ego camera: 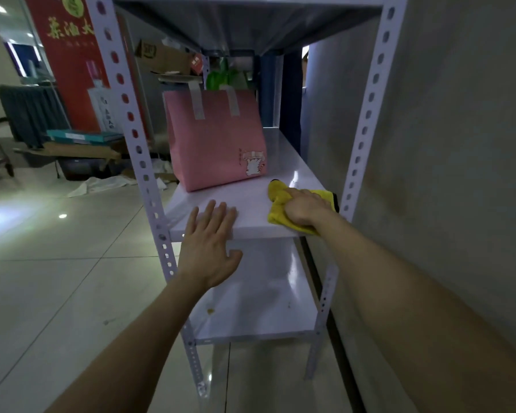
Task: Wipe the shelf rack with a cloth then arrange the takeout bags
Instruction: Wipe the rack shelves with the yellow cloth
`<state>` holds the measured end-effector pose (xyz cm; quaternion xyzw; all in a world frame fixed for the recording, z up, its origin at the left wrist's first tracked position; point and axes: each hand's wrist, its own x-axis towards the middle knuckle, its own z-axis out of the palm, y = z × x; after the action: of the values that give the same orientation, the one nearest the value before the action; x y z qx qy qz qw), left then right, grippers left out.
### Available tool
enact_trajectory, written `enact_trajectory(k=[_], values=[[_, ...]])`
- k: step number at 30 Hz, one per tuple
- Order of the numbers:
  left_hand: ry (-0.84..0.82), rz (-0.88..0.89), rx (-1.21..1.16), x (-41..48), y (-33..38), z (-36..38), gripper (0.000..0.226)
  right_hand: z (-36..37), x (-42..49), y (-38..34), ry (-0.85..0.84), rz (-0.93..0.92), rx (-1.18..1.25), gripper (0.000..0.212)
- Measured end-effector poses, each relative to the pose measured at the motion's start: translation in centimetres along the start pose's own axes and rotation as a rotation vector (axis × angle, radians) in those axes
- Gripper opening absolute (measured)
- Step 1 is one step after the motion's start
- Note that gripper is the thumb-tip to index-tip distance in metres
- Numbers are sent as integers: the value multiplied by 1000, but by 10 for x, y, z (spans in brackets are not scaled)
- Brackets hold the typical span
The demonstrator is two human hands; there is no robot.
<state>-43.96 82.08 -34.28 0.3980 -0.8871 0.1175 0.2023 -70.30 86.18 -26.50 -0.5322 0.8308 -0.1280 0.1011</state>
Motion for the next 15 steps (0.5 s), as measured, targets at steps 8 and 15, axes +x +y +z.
enact_trajectory(k=[8,15], values=[[113,18,10,-2,0,8,104,-16,97,1,6,135,-42,76],[119,29,56,-2,-1,8,108,-17,119,-3,40,164,-94,87]])
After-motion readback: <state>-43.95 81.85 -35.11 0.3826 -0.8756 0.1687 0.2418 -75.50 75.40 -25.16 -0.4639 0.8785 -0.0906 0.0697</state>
